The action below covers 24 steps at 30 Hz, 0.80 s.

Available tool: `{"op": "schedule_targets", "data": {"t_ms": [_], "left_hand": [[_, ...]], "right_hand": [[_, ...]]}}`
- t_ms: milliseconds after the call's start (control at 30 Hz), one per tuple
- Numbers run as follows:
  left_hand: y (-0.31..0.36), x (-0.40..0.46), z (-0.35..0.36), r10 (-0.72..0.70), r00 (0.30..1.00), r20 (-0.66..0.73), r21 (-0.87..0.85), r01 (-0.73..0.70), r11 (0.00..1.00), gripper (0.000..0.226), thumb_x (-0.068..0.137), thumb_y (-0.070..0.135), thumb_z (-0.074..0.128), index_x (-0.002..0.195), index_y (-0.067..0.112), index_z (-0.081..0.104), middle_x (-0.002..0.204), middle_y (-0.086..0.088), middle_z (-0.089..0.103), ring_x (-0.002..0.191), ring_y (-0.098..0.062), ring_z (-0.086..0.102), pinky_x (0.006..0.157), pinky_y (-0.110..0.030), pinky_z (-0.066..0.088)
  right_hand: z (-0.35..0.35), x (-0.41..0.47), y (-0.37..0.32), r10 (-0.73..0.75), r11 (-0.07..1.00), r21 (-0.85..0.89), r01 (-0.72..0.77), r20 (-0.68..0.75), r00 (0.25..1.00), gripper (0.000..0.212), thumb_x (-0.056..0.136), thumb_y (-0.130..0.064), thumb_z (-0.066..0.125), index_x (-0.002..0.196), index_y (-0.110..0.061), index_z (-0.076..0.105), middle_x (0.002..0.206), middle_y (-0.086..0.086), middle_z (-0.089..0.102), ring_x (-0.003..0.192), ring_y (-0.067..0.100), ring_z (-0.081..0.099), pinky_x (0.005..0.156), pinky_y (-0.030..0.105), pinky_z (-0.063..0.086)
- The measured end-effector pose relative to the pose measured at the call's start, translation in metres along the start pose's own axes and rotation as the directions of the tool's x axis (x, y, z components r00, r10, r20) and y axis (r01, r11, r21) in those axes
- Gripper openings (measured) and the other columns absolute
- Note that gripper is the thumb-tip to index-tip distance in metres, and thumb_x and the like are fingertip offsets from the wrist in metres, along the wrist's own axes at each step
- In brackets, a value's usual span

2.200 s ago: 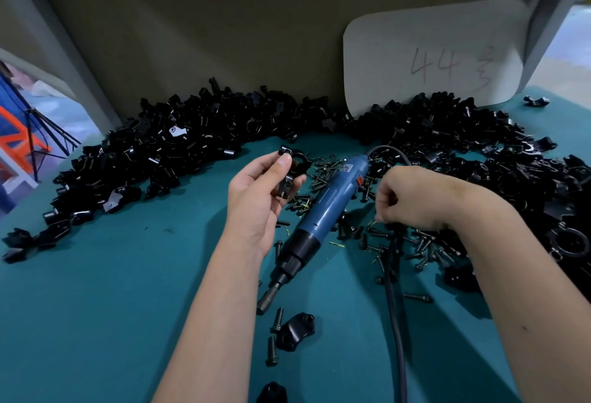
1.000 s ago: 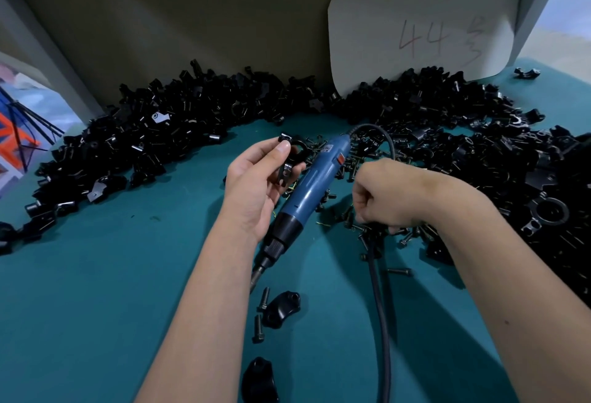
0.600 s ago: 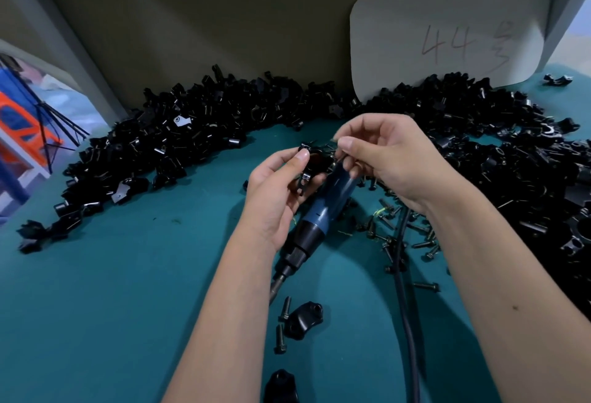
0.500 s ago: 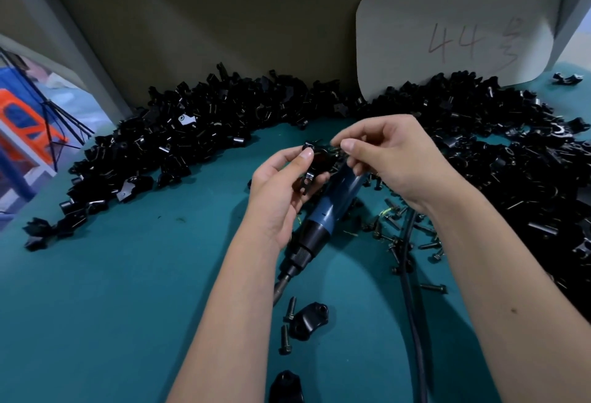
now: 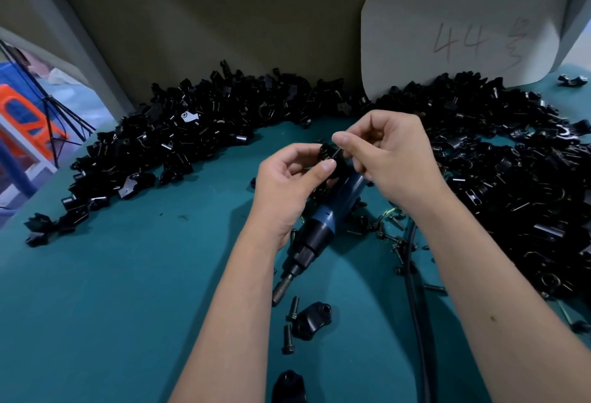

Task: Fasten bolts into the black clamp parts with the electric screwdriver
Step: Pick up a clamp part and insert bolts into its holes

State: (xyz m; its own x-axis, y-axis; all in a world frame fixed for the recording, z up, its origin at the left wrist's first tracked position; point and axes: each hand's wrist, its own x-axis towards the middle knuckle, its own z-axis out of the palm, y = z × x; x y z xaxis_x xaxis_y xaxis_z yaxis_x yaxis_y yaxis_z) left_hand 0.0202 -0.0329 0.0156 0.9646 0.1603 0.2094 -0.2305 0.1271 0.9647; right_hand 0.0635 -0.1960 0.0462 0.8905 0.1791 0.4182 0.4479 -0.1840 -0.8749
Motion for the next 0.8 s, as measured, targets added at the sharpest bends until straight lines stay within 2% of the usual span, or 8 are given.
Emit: {"op": "schedule_targets", "data": {"t_ms": [133,267,367,433,567,633,700,800], "left_hand": [[-0.003,0.001,0.002,0.005,1.0,0.017,0.011,-0.006,1.0,0.018,0.09,0.002,0.077,0.105,0.012,0.075,0.094,-0.003,0.077,0.088,-0.016,0.073,0.08,-0.025,0.058],[-0.004,0.0,0.004,0.019,1.0,-0.001,0.011,-0.019,1.0,0.016,0.09,0.0,0.076,0.104,0.008,0.075,0.091,-0.005,0.078,0.085,-0.014,0.074,0.076,-0.023,0.058],[-0.005,0.0,0.005,0.019,1.0,0.003,0.053,-0.019,0.998,0.018,0.089,-0.002,0.077,0.103,0.009,0.075,0.086,-0.001,0.077,0.078,-0.011,0.071,0.073,-0.022,0.057],[-0.004,0.0,0.008,0.008,1.0,0.011,0.054,-0.009,0.999,0.019,0.089,-0.003,0.076,0.102,0.011,0.074,0.084,-0.001,0.077,0.076,-0.011,0.071,0.072,-0.023,0.057],[-0.002,0.0,0.011,-0.089,0.993,-0.071,-0.035,0.087,0.996,0.01,0.093,0.003,0.074,0.101,0.01,0.072,0.084,-0.004,0.079,0.073,-0.013,0.072,0.07,-0.023,0.058],[0.001,0.002,0.008,-0.206,0.967,-0.151,-0.162,0.182,0.97,0.01,0.095,0.01,0.073,0.104,0.007,0.071,0.092,-0.009,0.079,0.075,-0.017,0.074,0.073,-0.026,0.06],[0.006,0.004,0.003,-0.33,0.926,-0.181,-0.426,0.229,0.875,0.013,0.097,0.011,0.071,0.104,0.0,0.07,0.092,-0.015,0.078,0.075,-0.021,0.073,0.071,-0.025,0.061],[0.01,0.003,-0.003,-0.427,0.891,-0.156,-0.628,0.244,0.739,0.014,0.099,0.01,0.067,0.103,-0.004,0.065,0.086,-0.022,0.076,0.074,-0.026,0.07,0.068,-0.025,0.06]], "right_hand": [[0.003,-0.001,0.0,0.005,1.0,0.026,-0.005,-0.016,1.0,0.023,0.092,-0.024,0.08,0.075,-0.02,0.065,0.054,-0.002,0.062,0.042,0.004,0.05,0.046,0.016,0.039],[0.005,-0.001,0.001,0.004,0.995,-0.104,-0.007,-0.024,1.0,0.03,0.088,-0.031,0.083,0.069,-0.018,0.064,0.054,-0.013,0.061,0.048,0.001,0.052,0.051,0.014,0.04],[0.006,-0.004,0.002,-0.012,0.98,-0.198,-0.001,-0.064,0.998,0.046,0.088,-0.04,0.082,0.061,-0.01,0.06,0.052,-0.006,0.058,0.047,0.002,0.047,0.05,0.016,0.037],[0.004,-0.005,0.0,0.008,0.977,-0.215,-0.018,-0.047,0.999,0.056,0.093,-0.048,0.074,0.058,-0.006,0.06,0.051,0.005,0.06,0.046,0.007,0.048,0.05,0.023,0.041],[-0.018,-0.001,-0.004,0.203,0.971,-0.136,-0.195,0.053,0.978,0.069,0.104,-0.06,0.046,0.061,-0.011,0.068,0.054,0.006,0.067,0.042,0.01,0.053,0.045,0.016,0.041],[-0.034,0.002,0.0,0.316,0.916,-0.307,-0.258,0.157,0.936,0.057,0.104,-0.052,0.053,0.067,-0.012,0.071,0.059,0.002,0.071,0.044,0.008,0.055,0.048,0.019,0.044],[-0.045,0.002,0.006,0.422,0.821,-0.511,-0.255,0.243,0.873,0.04,0.101,-0.04,0.065,0.071,-0.015,0.074,0.063,-0.004,0.074,0.045,0.003,0.057,0.049,0.018,0.045],[-0.044,-0.001,0.008,0.513,0.724,-0.655,-0.216,0.302,0.804,0.029,0.087,-0.045,0.081,0.07,-0.022,0.076,0.061,-0.011,0.071,0.051,0.003,0.06,0.052,0.019,0.044]]}}
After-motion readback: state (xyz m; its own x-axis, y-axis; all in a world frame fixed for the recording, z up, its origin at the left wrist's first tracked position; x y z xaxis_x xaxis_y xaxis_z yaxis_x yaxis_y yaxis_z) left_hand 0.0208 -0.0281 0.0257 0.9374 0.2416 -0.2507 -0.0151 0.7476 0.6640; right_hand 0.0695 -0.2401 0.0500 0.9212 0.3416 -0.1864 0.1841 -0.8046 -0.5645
